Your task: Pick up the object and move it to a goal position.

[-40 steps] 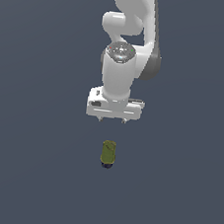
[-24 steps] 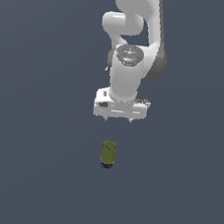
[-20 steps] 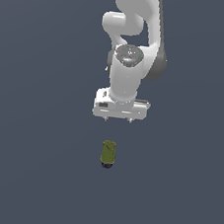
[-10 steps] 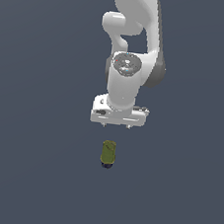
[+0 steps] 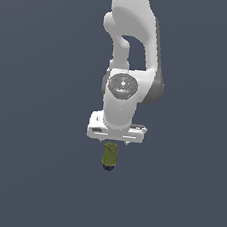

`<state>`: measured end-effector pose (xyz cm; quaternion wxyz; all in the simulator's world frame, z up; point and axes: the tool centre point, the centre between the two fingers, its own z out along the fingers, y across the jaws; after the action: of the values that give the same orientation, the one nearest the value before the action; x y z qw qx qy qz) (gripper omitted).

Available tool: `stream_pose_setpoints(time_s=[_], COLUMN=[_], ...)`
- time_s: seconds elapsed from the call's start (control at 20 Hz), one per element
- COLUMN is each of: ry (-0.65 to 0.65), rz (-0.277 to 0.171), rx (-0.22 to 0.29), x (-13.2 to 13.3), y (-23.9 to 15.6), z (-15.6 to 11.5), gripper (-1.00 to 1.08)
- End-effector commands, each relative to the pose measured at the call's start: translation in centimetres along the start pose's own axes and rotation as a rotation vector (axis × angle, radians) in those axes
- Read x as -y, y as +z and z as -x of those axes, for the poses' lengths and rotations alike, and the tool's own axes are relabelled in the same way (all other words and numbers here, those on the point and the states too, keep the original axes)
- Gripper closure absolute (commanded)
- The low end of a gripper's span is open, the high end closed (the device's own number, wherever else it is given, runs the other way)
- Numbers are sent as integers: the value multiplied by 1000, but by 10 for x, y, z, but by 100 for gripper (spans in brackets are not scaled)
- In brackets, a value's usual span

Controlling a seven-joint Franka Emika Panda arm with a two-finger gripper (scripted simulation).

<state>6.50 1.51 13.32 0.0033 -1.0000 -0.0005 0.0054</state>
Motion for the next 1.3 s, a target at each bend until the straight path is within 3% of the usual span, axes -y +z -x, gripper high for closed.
stream_pose_setpoints(time_s=[0.0,0.4,0.85,1.25], ry=[7,20,22,22], rz=[2,6,6,6], rx=[-4,-10,-10,-11], x=[-3,-8,-9,-9], y=[7,21,28,66], z=[-11,-30,-32,-32], gripper=[-92,-92,-92,-92])
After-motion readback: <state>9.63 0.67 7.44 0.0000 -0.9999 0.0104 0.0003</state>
